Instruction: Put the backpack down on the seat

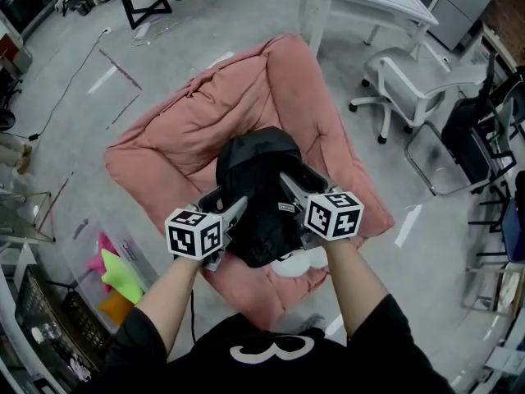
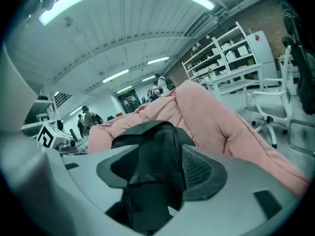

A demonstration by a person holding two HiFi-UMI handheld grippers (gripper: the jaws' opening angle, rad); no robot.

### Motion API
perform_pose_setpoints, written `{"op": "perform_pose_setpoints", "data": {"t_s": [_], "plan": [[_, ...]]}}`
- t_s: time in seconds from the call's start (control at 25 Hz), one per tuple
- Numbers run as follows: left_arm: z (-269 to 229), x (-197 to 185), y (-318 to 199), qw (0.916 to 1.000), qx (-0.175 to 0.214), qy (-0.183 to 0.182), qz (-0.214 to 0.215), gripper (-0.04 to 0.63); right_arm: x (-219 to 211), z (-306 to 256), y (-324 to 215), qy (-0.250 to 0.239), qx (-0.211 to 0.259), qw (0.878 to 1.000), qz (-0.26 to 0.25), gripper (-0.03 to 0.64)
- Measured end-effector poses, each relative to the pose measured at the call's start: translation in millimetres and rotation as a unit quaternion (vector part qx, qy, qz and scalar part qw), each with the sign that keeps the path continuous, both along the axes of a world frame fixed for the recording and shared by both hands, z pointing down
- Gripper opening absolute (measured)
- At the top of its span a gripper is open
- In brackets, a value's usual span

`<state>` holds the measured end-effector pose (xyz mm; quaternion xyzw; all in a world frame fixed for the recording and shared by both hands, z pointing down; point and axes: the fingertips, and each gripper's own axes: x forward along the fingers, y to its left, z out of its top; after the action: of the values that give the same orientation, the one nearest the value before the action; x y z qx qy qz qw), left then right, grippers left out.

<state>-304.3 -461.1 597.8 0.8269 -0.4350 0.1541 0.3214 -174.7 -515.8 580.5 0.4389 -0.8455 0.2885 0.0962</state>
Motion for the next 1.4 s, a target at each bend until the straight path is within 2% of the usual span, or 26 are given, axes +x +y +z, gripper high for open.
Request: {"op": "perform_pose_setpoints", "data": {"t_s": [0.16, 0.44, 0.56, 0.68, 0.76, 0.96, 1.04, 1.16, 1.4], "plan": [[-8.2, -7.4, 8.9, 0.9999, 0.008, 0.000, -0.008, 0.280, 13.7, -5.9, 15.1, -0.023, -0.001, 1.000, 0.013, 0.259], [-33.4, 13.9, 73.5, 0.9996, 0.000, 0.021, 0.018, 0.282, 14.3, -19.2, 99.0, -0.054, -0.019, 0.997, -0.042, 0.258], [-51.2, 29.4, 103.6, 0.9993, -0.002, 0.034, 0.014, 0.280, 14.3, -43.0, 136.1, -0.047, -0.004, 0.996, -0.082, 0.256], [-78.2, 55.2, 136.9, 0.9976, 0.000, 0.061, 0.032, 0.264, 12.0, -76.0, 179.5, -0.048, 0.015, 0.988, -0.148, 0.256], [-100.4, 72.4, 161.6, 0.9962, 0.009, 0.074, 0.045, 0.221, 15.8, -102.2, 208.1, -0.066, 0.029, 0.982, -0.175, 0.247], [-162.6, 107.9, 215.9, 0.9921, 0.041, 0.106, 0.054, 0.034, 40.1, -168.8, 264.6, -0.115, 0.046, 0.972, -0.198, 0.058], [-187.9, 125.4, 242.4, 0.9892, 0.056, 0.115, 0.072, 0.015, 49.9, -193.6, 288.0, -0.127, 0.054, 0.969, -0.206, 0.008], [-225.9, 142.6, 273.5, 0.9853, 0.087, 0.114, 0.093, 0.007, 62.6, -226.0, 314.2, -0.127, 0.076, 0.965, -0.216, 0.005], [-275.2, 167.8, 314.1, 0.9823, 0.127, 0.102, 0.093, 0.006, 94.6, -272.8, 351.1, -0.135, 0.111, 0.959, -0.222, 0.003]]}}
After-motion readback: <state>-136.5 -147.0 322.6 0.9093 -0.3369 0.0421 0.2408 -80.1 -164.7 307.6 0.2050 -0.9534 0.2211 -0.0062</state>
